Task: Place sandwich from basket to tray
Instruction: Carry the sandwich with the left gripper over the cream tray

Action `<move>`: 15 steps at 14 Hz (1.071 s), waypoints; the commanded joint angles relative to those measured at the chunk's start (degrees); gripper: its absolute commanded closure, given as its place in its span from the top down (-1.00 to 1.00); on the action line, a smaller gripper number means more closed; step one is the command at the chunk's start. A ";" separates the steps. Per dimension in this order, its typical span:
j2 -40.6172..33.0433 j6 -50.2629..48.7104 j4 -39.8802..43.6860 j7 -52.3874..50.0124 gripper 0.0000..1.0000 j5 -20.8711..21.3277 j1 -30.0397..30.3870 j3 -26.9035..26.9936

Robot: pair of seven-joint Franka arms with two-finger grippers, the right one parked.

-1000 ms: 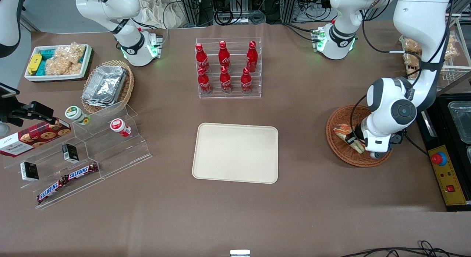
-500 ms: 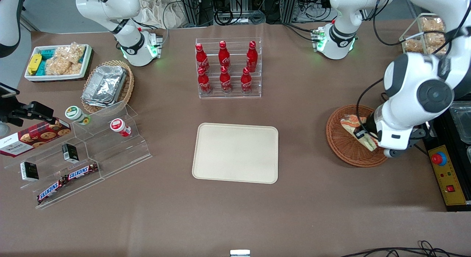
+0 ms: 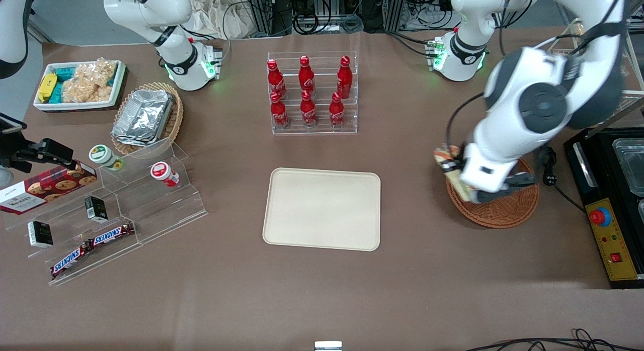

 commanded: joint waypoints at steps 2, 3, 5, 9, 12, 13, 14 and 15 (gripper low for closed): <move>8.23 6.38 3.05 1.16 -0.77 3.55 -5.04 -2.61; 10.25 8.93 2.97 1.16 -0.77 4.87 -6.36 -2.61; 14.47 12.11 3.05 1.16 -0.77 7.94 -8.91 -2.61; 20.98 17.30 3.14 1.16 -0.77 12.17 -12.17 -2.61; 24.93 19.14 4.98 1.16 -0.73 12.97 -14.81 -2.35; 25.99 21.07 5.07 1.16 -0.72 13.93 -14.81 -2.26; 26.79 23.09 4.99 1.16 -0.72 15.85 -14.81 -2.26; 27.14 24.32 4.99 1.16 -0.72 16.83 -14.81 -2.26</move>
